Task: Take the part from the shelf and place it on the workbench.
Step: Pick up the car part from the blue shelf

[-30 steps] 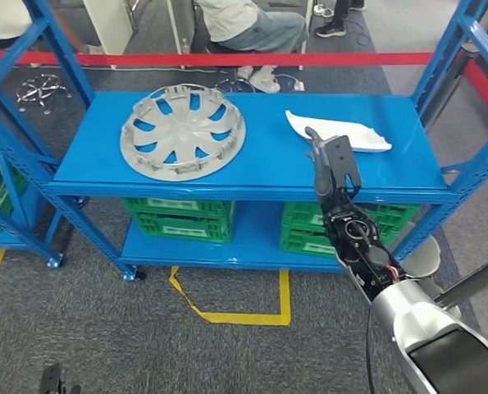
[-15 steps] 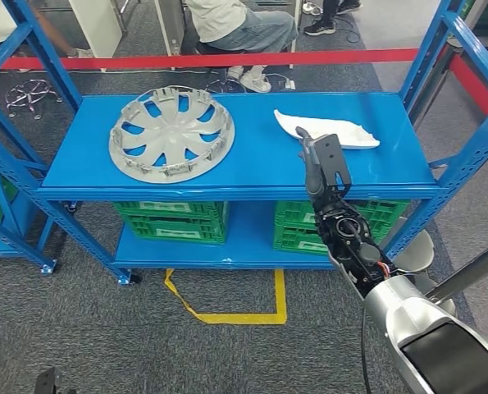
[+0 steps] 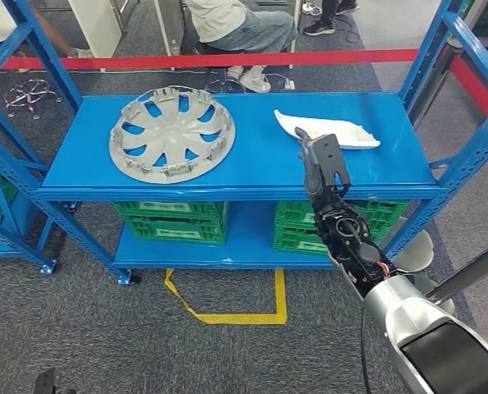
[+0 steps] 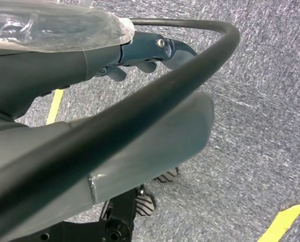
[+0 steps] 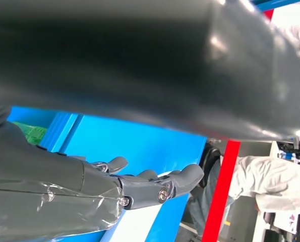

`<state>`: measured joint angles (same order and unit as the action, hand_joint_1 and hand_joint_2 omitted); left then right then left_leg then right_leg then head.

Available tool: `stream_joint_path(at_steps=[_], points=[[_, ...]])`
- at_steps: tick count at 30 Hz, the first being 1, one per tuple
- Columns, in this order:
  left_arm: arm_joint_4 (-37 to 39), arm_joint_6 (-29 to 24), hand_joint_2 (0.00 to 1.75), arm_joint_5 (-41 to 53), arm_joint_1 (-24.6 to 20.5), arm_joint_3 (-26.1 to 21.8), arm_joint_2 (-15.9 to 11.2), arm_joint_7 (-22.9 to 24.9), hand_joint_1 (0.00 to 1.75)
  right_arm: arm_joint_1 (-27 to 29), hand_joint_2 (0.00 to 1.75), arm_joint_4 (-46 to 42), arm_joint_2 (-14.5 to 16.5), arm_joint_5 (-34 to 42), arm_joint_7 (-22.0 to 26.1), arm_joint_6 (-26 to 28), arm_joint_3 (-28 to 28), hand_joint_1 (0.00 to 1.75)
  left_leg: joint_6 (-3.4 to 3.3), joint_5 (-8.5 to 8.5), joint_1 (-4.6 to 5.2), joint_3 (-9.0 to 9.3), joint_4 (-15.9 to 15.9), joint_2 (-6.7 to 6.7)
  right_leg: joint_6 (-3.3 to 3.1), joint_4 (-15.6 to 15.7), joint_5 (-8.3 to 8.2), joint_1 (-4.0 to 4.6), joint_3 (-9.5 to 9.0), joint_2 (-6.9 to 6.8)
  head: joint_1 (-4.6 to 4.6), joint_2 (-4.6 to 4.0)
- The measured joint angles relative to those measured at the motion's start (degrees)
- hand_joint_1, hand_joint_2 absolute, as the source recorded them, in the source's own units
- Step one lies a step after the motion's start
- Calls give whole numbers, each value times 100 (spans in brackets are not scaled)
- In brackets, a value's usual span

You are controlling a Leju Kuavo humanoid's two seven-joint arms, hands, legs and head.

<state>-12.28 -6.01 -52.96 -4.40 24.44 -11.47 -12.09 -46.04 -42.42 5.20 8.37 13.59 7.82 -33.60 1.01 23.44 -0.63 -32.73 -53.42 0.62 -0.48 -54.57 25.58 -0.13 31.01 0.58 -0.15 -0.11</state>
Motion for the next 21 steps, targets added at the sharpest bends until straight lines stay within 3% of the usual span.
stream_joint_path(at_steps=[2, 4, 6, 8, 9, 10, 11, 13, 15, 17, 19, 21], points=[[-1, 2, 0, -1, -3, 0, -9, -1, 0, 2, 0, -5, 9, 0, -1, 0, -1, 0, -50, 3, -2, 39, 54, -2, 34, 60, -7, -7, -24, 1, -8, 0], [-2, 14, 0, -5, 2, 1, -16, -1, 0, 1, 0, -15, 22, -1, 4, -5, 0, 0, -122, -33, -36, 207, 272, -23, 77, 30, 25, -2, -21, -7, -5, 0], [-1, 31, 0, -22, 4, 3, -19, 1, 0, -27, 0, -13, 26, -5, 3, -44, -1, 0, -144, -74, -80, 376, 464, -54, 112, -496, 251, -14, 237, -15, 34, 0], [-1, 37, 0, -46, -3, 8, -22, 6, 0, -31, 0, 9, 26, -9, -4, -98, -8, 0, -127, -50, -100, 440, 487, -66, 181, -1262, 512, -80, 665, -16, 71, 0], [-1, 37, 0, -56, -2, 9, -20, 10, 0, -15, 0, 24, 27, -10, -3, -116, -14, 0, -100, -22, -116, 464, 481, -63, 224, -1460, 523, -123, 796, -20, 82, 0], [-1, 36, 0, -64, 4, 10, -16, 14, 0, -1, 0, 38, 28, -11, -1, -131, -20, 0, -60, 11, -143, 484, 465, -52, 272, -1446, 429, -171, 831, -25, 88, 0], [0, 35, 0, -75, 9, 11, -12, 18, 0, 3, 0, 51, 32, -11, 4, -144, -27, 0, -5, 55, -181, 503, 430, -36, 329, -1206, 235, -223, 749, -32, 95, 0], [1, 24, 0, -101, 17, 11, -34, 19, 0, -6, 0, 81, 41, -11, 18, -167, -38, 0, 142, 193, -245, 501, 276, -7, 458, -513, -92, -311, 433, -22, 152, 0], [3, 4, 0, -122, 14, 11, -66, 18, 0, -5, 0, 113, 62, -13, 26, -181, -45, 0, 268, 300, -263, 452, 97, 16, 418, -225, -111, -317, 262, 30, 184, 0], [4, -8, 0, -133, 0, 11, -66, 19, 0, -7, 0, 128, 95, -15, 32, -187, -49, 0, 330, 325, -280, 432, 42, 23, 254, -296, -18, -269, 265, 73, 121, 0], [3, -5, 0, -137, -17, 11, -53, 18, 0, -48, 0, 130, 130, -19, 40, -187, -51, 0, 346, 385, -303, 386, -98, -9, 141, -305, 46, -242, 206, 85, 15, 0], [2, 10, 0, -129, -34, 13, -43, 11, 0, -100, 0, 136, 148, -20, 43, -184, -52, 0, 313, 552, -277, 20, -731, -43, 49, -273, 112, -218, 100, 79, -93, 0]])
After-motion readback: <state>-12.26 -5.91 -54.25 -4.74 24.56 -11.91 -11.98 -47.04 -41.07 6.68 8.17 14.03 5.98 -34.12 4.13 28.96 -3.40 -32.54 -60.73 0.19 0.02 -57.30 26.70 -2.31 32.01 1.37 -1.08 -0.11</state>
